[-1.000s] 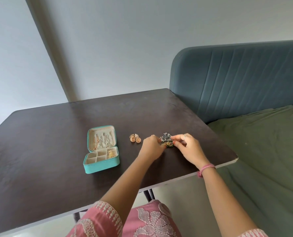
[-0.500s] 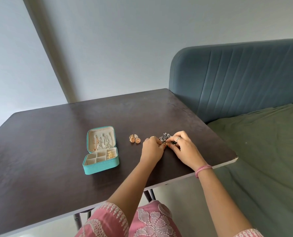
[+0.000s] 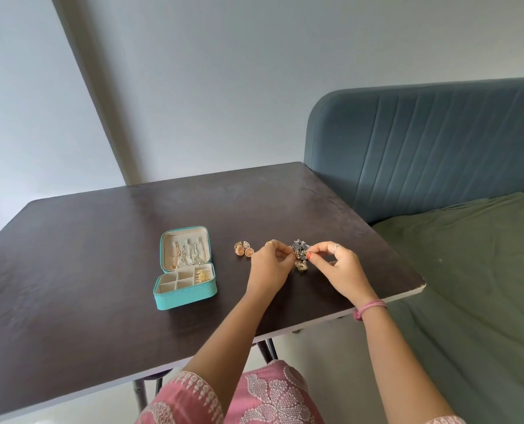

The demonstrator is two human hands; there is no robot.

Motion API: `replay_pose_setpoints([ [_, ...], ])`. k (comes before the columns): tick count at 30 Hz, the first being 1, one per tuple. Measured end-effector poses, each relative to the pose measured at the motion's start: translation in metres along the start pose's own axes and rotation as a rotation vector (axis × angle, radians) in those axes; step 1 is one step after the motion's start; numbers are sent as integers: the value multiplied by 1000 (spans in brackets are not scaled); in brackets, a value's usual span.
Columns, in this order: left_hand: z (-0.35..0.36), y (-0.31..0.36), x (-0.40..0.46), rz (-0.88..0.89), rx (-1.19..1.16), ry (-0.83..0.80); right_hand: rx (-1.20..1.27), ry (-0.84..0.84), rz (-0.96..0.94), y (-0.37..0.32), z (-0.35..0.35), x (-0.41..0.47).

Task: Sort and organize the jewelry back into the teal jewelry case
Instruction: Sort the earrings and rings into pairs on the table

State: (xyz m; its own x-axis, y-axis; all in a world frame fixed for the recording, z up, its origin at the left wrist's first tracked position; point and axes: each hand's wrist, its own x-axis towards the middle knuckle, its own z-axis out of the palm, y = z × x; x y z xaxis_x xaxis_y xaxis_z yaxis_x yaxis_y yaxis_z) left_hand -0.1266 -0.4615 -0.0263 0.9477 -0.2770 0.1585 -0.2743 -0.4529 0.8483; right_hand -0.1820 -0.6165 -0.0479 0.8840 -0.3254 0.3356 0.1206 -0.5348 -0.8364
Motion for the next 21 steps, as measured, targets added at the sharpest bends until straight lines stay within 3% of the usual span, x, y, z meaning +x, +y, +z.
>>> replay_pose_setpoints([
  [10, -7, -6, 5, -82, -87, -38, -139, -134, -82, -3, 7, -2],
  [17, -23, 3, 11, -122, -382, -15, -459, -295, -119, -18, 10, 0],
  [21, -36, 5, 17, -160, -470, -60, -536, -300, -141, -27, 15, 6],
])
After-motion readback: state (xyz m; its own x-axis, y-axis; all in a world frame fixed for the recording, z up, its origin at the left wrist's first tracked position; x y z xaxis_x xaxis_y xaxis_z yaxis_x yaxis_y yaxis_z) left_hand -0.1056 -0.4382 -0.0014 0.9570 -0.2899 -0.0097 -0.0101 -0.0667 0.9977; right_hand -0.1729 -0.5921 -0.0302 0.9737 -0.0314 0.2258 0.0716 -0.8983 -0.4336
